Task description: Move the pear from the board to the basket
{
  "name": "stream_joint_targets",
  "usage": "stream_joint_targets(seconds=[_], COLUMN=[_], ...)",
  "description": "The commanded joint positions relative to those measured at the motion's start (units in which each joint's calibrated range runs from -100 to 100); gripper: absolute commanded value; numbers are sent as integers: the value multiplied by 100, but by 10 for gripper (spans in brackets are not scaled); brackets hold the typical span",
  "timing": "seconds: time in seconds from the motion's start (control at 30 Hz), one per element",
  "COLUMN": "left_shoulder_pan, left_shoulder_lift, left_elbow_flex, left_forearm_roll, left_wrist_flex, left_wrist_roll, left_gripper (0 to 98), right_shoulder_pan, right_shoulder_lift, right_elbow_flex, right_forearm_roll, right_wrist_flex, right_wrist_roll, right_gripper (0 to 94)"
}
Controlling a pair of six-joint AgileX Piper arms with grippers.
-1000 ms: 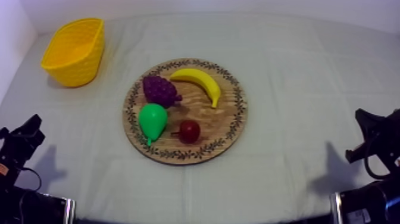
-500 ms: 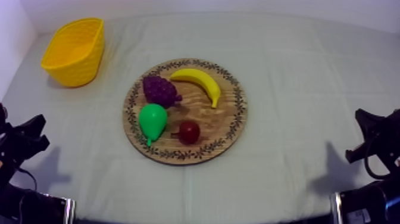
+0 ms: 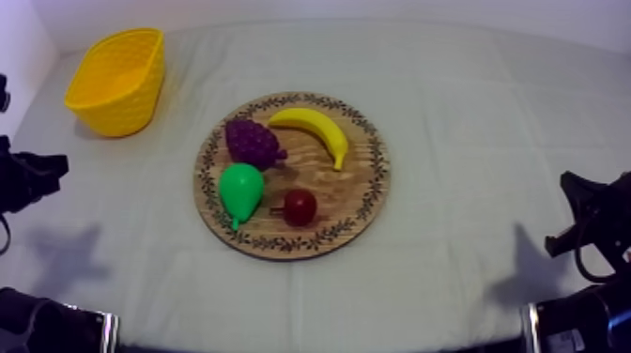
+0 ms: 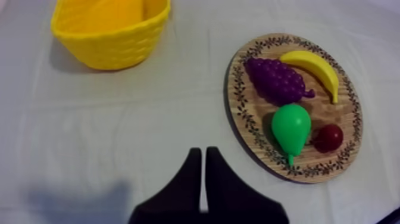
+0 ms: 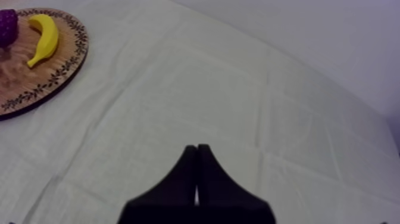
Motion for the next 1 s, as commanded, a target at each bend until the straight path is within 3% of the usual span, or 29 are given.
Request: stream_joint_targets(seconds=[0.0,0.2,0.5,0.97], left_shoulder_pan=[59,456,1464,2165], left_shoulder_lift=[758,1996,3769,5712], left_elbow_flex=[-793,-2019,-3699,-5324], left_forearm_roll=[27,40,-422,-470], left_wrist_flex=[557,1176,1834,2249], left_wrist_roll=[71,266,846,1535], left_gripper=[0,0,0,0], right_shoulder_pan=[1,1,1,1], right_shoulder_lift=[-3,-3,-3,-3], right_elbow_flex=[-2,-2,-2,-2], right_forearm_roll=[0,0,0,0], right_wrist_flex=[-1,-1,-1,-1], right_wrist_roll=[1,1,-1,1], right_gripper=[2,2,2,2])
